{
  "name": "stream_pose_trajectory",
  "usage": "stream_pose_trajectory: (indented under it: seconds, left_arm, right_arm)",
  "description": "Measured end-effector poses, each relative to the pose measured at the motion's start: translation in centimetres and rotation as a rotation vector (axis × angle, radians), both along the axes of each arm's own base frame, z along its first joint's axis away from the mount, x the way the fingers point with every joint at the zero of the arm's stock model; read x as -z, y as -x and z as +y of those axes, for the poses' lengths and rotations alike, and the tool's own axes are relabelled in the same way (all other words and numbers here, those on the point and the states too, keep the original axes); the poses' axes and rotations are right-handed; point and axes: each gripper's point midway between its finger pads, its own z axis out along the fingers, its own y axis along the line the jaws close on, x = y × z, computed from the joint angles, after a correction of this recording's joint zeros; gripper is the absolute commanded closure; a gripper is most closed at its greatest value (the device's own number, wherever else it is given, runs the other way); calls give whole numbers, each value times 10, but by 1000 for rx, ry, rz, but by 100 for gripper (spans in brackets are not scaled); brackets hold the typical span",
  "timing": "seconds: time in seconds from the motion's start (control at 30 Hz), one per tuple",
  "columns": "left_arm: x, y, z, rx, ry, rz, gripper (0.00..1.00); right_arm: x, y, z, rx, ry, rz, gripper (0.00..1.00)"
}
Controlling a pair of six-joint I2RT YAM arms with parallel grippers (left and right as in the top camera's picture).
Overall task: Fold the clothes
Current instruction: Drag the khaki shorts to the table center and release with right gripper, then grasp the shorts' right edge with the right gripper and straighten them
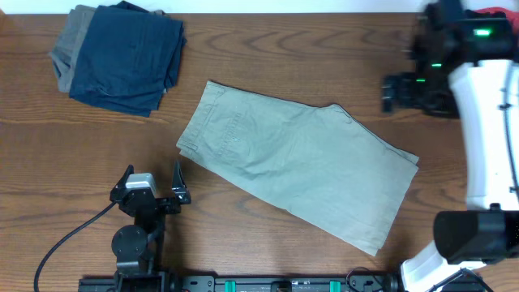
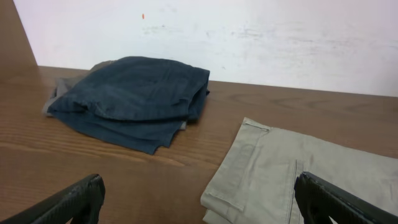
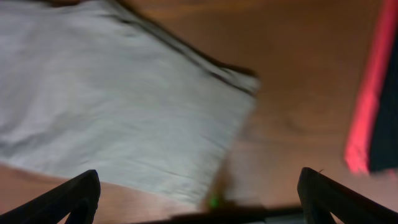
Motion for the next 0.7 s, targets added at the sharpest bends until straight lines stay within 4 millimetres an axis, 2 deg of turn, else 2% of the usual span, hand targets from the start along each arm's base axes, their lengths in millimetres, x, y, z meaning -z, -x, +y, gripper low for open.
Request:
stream_pose_trajectory:
  seconds: [0.13, 0.17, 0.3, 0.47, 0.7]
  left_arm:
    - [0, 0, 0, 0, 0, 0, 2]
    - [0, 0, 0, 0, 0, 0, 2]
    - [0, 0, 0, 0, 0, 1, 2]
    - [0, 0, 0, 0, 0, 0, 2]
    - [0, 0, 0, 0, 0, 0, 2]
  right_arm:
    - [6, 12, -44, 128, 12, 39, 1]
    - [10, 14, -49, 145, 11, 50, 1]
    - [43, 23, -71, 214, -6, 106, 2]
    - [96, 39, -73, 226, -91, 184, 2]
    - [160, 43, -62, 213, -153, 174, 4]
